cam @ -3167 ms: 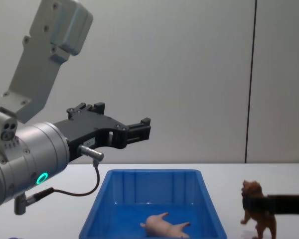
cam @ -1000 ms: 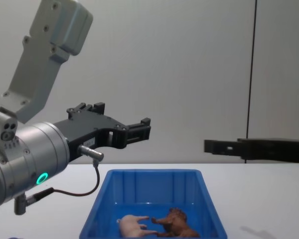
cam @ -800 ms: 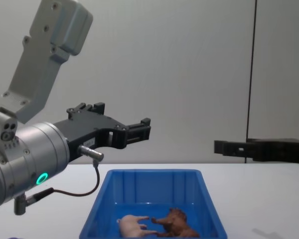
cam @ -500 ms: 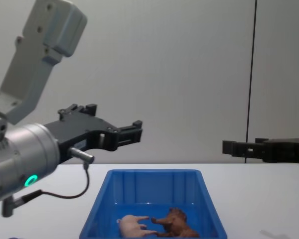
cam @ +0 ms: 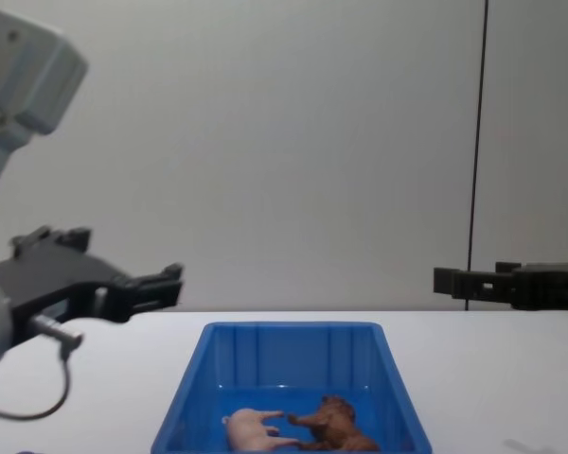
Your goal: Pick up the two dolls from the table and place them into the box.
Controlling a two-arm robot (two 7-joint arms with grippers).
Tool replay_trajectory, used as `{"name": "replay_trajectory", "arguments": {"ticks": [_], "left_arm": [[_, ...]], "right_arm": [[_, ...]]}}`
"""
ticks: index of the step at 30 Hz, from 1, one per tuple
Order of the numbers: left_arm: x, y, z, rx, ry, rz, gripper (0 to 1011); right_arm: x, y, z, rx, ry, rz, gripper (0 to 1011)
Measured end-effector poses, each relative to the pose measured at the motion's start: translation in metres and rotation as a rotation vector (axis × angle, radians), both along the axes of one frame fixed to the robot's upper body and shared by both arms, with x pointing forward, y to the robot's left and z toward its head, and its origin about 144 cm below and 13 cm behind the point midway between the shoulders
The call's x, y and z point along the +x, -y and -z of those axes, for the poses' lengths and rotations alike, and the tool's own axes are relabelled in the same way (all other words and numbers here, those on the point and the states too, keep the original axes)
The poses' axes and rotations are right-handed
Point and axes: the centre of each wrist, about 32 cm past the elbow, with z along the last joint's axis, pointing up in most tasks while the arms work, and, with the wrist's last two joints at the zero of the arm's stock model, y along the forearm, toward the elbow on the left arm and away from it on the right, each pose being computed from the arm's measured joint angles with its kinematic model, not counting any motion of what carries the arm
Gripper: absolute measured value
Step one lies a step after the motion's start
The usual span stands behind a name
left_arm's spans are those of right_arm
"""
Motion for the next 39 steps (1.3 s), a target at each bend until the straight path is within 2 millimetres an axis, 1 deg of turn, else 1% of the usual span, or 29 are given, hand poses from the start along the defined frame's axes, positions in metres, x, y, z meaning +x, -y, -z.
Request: {"name": "replay_trajectory", "arguments": {"ticks": [1, 9, 14, 27, 39], "left_arm": [[-0.004, -0.003, 0.002, 0.002, -0.011, -0.017, 1002], [-0.017, -0.011, 0.010, -0.004, -0.054, -0.076, 1002], [-0.024, -0.016, 0.021, -0.019, -0.096, -0.105, 1002], [-0.028, -0.023, 0.049, -0.051, -0.172, -0.138, 1002], [-0.030, -0.029, 0.067, -0.073, -0.230, -0.149, 1002]], "right_arm": [[0.000, 0.000, 0.000, 0.000, 0.000, 0.000, 1001], [-0.001, 0.001, 0.000, -0.001, 0.002, 0.001, 1001], [-0.001, 0.002, 0.000, -0.001, 0.002, 0.001, 1001], [-0.002, 0.002, 0.000, -0.001, 0.004, 0.001, 1001], [-0.002, 0.003, 0.000, -0.002, 0.004, 0.001, 1001]]}}
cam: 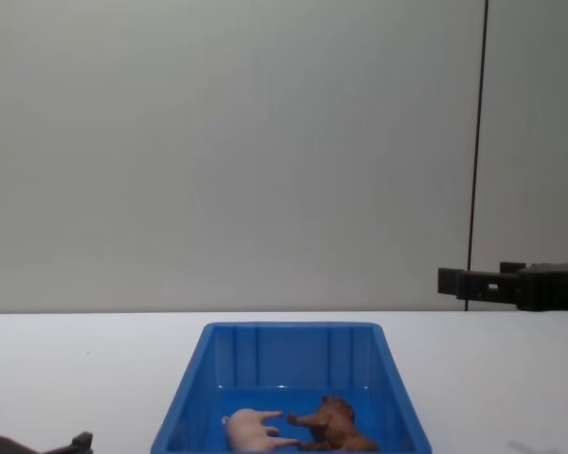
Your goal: Pick up the two dolls from the table and place them into the box.
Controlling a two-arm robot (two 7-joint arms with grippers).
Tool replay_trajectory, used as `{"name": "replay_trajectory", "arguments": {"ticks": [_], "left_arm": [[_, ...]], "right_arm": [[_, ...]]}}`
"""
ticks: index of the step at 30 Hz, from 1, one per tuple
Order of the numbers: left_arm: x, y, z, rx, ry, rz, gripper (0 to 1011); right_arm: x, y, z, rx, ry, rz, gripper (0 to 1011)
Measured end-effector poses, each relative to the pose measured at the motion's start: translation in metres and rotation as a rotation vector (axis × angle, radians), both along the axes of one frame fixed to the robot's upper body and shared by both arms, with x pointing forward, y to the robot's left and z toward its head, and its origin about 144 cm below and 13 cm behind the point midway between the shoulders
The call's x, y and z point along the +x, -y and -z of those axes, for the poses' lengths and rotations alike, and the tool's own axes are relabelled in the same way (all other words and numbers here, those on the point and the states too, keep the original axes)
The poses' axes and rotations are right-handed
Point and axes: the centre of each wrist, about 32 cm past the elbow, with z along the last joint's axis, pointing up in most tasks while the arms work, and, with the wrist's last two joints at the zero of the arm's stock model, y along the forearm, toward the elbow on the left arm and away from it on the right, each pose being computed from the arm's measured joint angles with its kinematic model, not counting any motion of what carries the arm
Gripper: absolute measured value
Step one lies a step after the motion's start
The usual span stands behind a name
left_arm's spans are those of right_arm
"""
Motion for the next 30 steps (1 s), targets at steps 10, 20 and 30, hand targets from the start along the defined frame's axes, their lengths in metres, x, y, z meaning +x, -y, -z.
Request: {"name": "replay_trajectory", "arguments": {"ticks": [10, 20, 30], "left_arm": [[-0.002, -0.004, 0.012, -0.030, -0.033, -0.010, 1002], [-0.002, -0.007, 0.020, -0.048, -0.044, -0.017, 822], [0.000, -0.009, 0.024, -0.061, -0.045, -0.021, 557]], "right_arm": [[0.000, 0.000, 0.000, 0.000, 0.000, 0.000, 1001], [0.000, 0.000, 0.000, 0.000, 0.000, 0.000, 1001], [0.000, 0.000, 0.000, 0.000, 0.000, 0.000, 1001]]}}
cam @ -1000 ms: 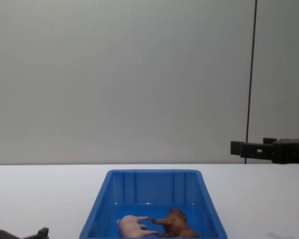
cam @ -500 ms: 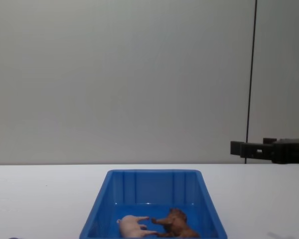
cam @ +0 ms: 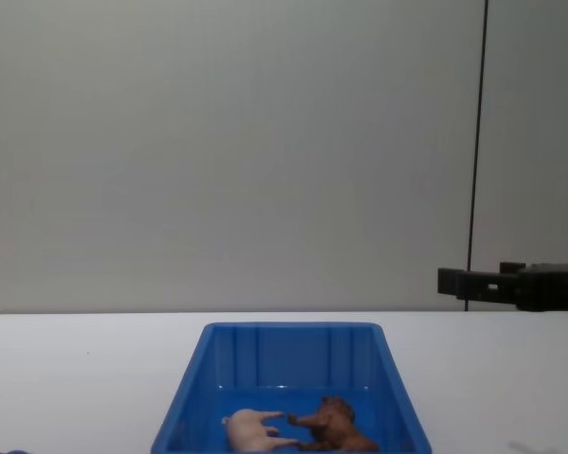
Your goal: Pick up the two dolls from the table and place them into the box.
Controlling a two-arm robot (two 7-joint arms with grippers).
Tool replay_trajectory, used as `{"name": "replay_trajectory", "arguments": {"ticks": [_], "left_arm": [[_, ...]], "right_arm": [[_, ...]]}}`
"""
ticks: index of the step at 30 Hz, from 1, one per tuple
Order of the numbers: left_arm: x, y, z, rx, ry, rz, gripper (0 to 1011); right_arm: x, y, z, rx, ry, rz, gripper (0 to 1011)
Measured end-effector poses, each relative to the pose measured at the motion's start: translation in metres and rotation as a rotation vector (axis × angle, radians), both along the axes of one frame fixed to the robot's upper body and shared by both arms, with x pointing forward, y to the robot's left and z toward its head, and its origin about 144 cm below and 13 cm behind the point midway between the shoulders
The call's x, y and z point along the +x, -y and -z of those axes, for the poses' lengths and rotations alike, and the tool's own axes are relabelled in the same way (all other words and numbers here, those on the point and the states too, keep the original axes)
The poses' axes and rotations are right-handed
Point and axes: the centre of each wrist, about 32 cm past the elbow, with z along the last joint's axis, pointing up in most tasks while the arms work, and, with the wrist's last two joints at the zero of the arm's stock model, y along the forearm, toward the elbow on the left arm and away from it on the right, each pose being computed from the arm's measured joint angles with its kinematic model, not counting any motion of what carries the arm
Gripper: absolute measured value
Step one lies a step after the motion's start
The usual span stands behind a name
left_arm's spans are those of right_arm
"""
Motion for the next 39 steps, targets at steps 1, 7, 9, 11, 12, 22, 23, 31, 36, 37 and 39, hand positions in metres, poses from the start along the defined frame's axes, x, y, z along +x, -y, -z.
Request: {"name": "replay_trajectory", "arguments": {"ticks": [1, 7, 9, 11, 12, 22, 23, 31, 36, 37, 39], "left_arm": [[0.000, 0.000, 0.000, -0.001, 0.001, 0.000, 545], [0.002, -0.002, -0.002, -0.003, 0.013, -0.004, 493], [0.004, -0.002, -0.005, 0.000, 0.029, -0.003, 476], [0.006, -0.002, -0.008, 0.002, 0.042, -0.001, 464], [0.007, -0.002, -0.011, 0.006, 0.055, 0.002, 456], [0.025, 0.003, -0.041, 0.030, 0.172, 0.055, 392], [0.027, 0.004, -0.043, 0.031, 0.181, 0.061, 383], [0.043, 0.019, -0.062, 0.024, 0.256, 0.142, 329], [0.054, 0.034, -0.070, 0.008, 0.290, 0.202, 304], [0.056, 0.036, -0.071, 0.004, 0.294, 0.210, 329], [0.059, 0.042, -0.073, -0.002, 0.305, 0.233, 390]], "right_arm": [[0.000, 0.000, 0.000, 0.000, 0.000, 0.000, 1001], [0.000, 0.000, 0.000, 0.000, 0.000, 0.000, 1001], [0.000, 0.000, 0.000, 0.000, 0.000, 0.000, 1001], [0.000, 0.000, 0.000, 0.000, 0.000, 0.000, 1001], [0.000, 0.000, 0.000, 0.000, 0.000, 0.000, 1001], [0.000, 0.000, 0.000, 0.000, 0.000, 0.000, 1001], [0.000, 0.000, 0.000, 0.000, 0.000, 0.000, 1001], [0.000, 0.000, 0.000, 0.000, 0.000, 0.000, 1001], [0.000, 0.000, 0.000, 0.000, 0.000, 0.000, 1001], [0.000, 0.000, 0.000, 0.000, 0.000, 0.000, 1001], [0.000, 0.000, 0.000, 0.000, 0.000, 0.000, 1001]]}}
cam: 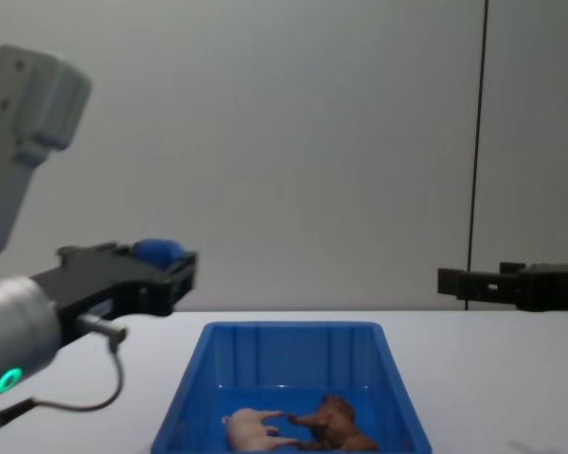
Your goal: Pick up the two dolls from the table and place them into the box.
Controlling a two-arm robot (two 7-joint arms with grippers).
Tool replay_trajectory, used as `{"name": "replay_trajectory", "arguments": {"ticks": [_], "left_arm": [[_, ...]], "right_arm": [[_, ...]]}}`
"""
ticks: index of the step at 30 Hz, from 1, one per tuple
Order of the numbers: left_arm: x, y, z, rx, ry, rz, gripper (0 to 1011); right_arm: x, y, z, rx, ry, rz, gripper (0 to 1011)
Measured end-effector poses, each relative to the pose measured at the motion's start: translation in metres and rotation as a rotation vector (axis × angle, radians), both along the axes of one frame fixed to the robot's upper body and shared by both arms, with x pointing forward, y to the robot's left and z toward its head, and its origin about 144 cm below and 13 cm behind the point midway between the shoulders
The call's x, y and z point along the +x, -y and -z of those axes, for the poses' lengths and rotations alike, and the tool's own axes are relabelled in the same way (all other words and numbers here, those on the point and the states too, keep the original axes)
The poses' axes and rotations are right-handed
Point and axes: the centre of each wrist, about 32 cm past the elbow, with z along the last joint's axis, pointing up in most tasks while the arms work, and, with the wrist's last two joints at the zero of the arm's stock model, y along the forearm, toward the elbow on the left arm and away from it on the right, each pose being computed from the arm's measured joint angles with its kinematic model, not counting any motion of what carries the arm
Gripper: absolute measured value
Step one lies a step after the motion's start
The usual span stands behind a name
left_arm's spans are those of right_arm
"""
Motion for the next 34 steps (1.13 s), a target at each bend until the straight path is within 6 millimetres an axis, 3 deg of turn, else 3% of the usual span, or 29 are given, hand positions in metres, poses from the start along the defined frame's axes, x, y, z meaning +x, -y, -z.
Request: {"name": "replay_trajectory", "arguments": {"ticks": [2, 9, 12, 20, 34], "left_arm": [[0.002, 0.003, -0.001, -0.003, 0.005, 0.013, 483], [0.010, 0.017, -0.006, -0.017, 0.029, 0.073, 659], [0.014, 0.022, -0.008, -0.024, 0.042, 0.104, 798], [0.018, 0.028, -0.011, -0.036, 0.064, 0.144, 990], [0.021, 0.030, -0.014, -0.049, 0.091, 0.178, 1001]], "right_arm": [[0.000, 0.000, 0.000, 0.000, 0.000, 0.000, 1001], [0.000, 0.000, 0.000, 0.000, 0.000, 0.000, 1001], [0.000, 0.000, 0.000, 0.000, 0.000, 0.000, 1001], [0.000, 0.000, 0.000, 0.000, 0.000, 0.000, 1001], [0.000, 0.000, 0.000, 0.000, 0.000, 0.000, 1001]]}}
